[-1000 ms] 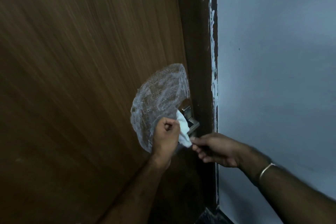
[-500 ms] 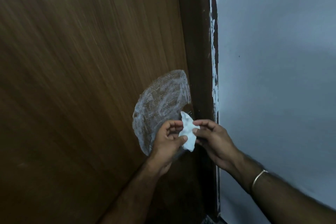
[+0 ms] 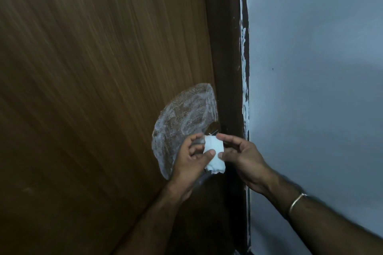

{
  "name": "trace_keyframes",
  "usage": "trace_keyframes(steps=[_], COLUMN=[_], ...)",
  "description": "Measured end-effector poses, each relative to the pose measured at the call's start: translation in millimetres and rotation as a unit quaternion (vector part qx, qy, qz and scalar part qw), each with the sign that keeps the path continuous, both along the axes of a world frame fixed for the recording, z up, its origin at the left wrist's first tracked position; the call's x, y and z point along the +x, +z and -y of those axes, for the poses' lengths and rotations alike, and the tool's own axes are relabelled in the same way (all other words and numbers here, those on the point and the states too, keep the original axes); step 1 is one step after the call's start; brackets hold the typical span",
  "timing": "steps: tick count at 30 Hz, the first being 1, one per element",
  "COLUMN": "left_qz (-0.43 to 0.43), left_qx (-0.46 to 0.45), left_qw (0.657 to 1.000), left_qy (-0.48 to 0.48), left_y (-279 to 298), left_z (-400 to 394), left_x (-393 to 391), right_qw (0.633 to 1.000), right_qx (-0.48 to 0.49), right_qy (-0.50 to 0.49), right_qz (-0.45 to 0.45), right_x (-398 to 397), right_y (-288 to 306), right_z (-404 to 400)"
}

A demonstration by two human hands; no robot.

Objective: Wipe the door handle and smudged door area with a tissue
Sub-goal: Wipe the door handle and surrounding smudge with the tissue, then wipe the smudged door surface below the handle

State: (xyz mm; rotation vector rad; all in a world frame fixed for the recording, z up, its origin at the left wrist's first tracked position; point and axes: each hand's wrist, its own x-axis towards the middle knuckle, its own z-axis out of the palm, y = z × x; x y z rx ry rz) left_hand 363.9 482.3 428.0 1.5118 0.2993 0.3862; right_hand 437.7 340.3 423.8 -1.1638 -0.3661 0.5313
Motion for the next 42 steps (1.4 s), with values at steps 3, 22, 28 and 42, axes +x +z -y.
trace_keyframes(steps=[3, 22, 28, 42], left_qz=[0.026, -0.069, -0.093, 0.036], left_qx=[0.027, 0.062, 0.171, 0.762], left_qw=[0.999, 0.989, 0.972, 0.621], left_qy=[-0.008, 0.116, 0.134, 0.180], left_y=[-1.2, 8.6, 15.9, 87.5], left_z=[-0.8, 7.1, 8.1, -18.1], left_x=[-2.8, 23.0, 34.1, 13.1], right_qw=[0.998, 0.995, 0.971, 0.894], right_qx=[-0.044, -0.001, 0.074, -0.131], right_qy=[0.021, 0.030, 0.010, -0.345], right_qz=[0.039, -0.093, -0.226, 0.254], right_x=[3.0, 14.9, 16.5, 39.4], right_y=[-1.5, 12.8, 11.8, 59.1], right_z=[3.2, -20.9, -30.4, -50.9])
